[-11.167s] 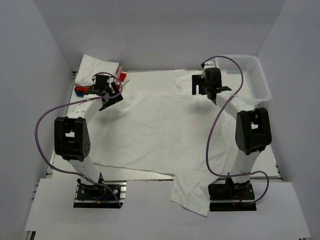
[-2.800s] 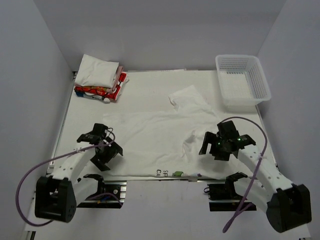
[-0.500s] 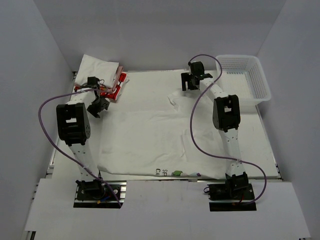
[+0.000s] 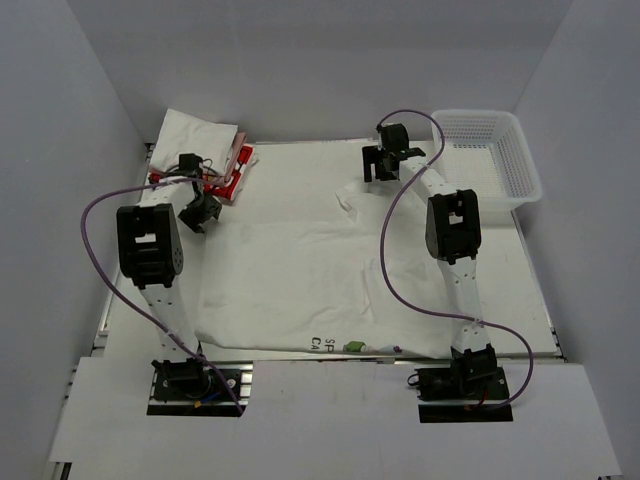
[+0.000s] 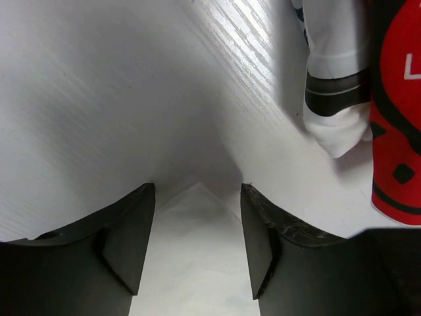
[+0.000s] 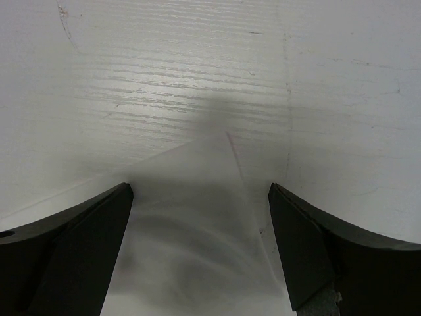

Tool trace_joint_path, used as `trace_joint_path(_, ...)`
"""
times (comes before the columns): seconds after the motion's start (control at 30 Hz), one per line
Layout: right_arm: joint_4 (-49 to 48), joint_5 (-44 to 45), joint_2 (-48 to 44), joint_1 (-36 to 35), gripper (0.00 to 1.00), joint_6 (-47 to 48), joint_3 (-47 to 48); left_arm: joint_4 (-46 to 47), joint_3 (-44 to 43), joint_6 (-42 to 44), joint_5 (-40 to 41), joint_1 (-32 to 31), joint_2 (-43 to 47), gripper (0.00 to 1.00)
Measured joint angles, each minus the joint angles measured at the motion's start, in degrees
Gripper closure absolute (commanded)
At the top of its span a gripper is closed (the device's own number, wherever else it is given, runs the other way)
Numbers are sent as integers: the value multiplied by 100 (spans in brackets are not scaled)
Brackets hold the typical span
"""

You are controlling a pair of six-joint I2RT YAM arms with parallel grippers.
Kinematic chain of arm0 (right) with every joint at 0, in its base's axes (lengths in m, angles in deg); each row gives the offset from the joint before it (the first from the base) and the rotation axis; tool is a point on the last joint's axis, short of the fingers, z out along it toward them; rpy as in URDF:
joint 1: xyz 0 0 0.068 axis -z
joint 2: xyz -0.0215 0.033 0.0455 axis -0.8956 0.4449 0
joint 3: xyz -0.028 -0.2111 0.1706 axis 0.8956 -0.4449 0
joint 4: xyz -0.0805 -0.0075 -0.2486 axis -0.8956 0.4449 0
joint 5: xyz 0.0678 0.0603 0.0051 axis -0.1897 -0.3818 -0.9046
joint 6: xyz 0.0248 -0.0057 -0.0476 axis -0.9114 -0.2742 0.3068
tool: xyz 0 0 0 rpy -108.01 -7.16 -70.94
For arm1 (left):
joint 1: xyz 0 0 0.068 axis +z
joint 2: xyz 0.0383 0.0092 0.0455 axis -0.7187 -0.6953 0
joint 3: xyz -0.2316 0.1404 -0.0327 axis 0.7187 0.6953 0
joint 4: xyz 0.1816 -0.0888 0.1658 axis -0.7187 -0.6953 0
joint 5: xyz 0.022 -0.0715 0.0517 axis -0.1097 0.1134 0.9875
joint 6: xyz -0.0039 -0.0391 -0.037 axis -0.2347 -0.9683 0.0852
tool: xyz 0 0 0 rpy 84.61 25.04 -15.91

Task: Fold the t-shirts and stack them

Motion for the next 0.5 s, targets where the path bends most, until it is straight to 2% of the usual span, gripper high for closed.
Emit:
trace_joint_path(0.13,-24,39,-20,0,10,-2,-44,129,289,20,9,-17,179,38)
trace_joint_path(0.27,-50,127,-59,-9,10,4,-109,4,540,17,103,-37,354,49)
trace_joint_path(0.3,-57,155,-85,-11,10,7,-144,-9,597,26,144,-39,387,57)
trace_joint_path(0.37,-52,195,-118,-15,10,9,-192,-4,667,46,155,-39,428,64)
trace_joint_path(0.4,-61,203,-129,-15,10,7,-221,-15,682,87,157,-37,431,75)
trace_joint_path(0.47,-57,214,-140,-15,10,7,-234,-33,664,142,129,-26,424,86)
trace_joint_path(0.5,-57,216,-140,-17,10,7,-236,-44,636,153,103,-26,404,100)
